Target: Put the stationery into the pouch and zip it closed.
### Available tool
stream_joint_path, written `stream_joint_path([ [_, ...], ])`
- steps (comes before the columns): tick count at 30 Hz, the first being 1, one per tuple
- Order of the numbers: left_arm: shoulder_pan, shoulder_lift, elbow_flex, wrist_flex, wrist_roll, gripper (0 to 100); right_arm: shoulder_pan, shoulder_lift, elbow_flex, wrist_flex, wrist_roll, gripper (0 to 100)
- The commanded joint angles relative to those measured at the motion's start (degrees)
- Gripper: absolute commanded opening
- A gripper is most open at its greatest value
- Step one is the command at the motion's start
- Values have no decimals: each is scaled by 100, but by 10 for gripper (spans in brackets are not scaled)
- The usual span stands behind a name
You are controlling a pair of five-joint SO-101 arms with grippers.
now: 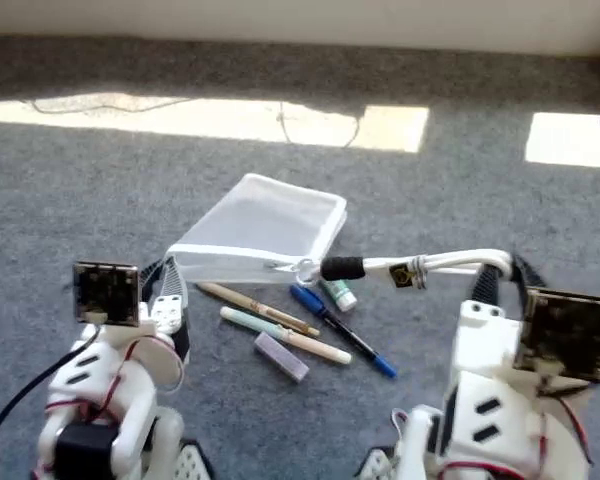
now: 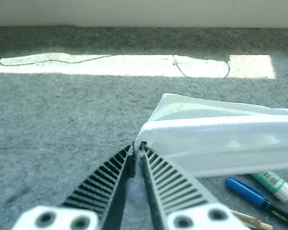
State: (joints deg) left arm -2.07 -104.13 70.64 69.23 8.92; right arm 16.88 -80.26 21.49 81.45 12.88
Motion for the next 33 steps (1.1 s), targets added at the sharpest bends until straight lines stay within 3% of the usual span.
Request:
stream_joint_path([
  [1,-295,22,-163,18,-35,6,321,-40,-101,-338,53,6],
  [12,-259,31,-127,18,-35,34,189,-48,-154,-295,9,6],
  [20,-251,57,119,-35,-26,205,-1437,-48,-163,-145,0,6],
  [27,409,57,251,-105,-62,210,-2237,-40,-136,-84,-308,7],
  [33,462,57,382,-105,-79,211,-2404,-40,-154,-84,-308,7],
])
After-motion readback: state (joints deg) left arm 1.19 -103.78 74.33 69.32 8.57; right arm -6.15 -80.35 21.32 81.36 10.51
